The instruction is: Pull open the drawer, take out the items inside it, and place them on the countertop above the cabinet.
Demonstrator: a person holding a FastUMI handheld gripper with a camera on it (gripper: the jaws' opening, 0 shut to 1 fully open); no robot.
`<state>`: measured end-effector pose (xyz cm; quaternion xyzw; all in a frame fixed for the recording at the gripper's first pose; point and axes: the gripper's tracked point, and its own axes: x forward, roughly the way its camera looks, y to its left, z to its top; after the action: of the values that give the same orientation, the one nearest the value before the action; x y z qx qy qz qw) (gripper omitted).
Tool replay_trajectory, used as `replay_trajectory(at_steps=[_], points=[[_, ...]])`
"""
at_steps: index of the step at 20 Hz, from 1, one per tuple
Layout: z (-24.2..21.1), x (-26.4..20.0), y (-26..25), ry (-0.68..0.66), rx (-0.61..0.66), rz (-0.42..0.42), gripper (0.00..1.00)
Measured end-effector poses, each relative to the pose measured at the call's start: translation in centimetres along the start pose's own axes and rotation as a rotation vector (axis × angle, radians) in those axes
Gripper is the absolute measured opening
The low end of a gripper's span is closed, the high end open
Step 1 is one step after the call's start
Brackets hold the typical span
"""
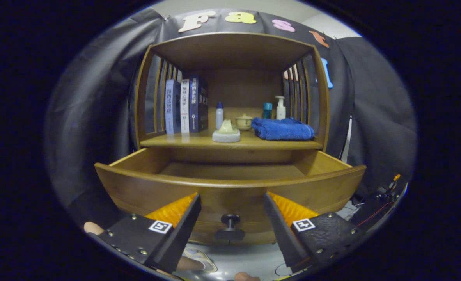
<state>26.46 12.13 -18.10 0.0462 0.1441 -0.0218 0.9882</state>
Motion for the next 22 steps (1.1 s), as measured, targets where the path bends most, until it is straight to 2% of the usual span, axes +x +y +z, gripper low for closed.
replay_trajectory(at_steps=[16,22], points=[[0.6,2.2,0.0,0.005,-0.005,-0.001,0.97],[1.0,4.4,0.2,0.016,0.004,-0.006,0.97]])
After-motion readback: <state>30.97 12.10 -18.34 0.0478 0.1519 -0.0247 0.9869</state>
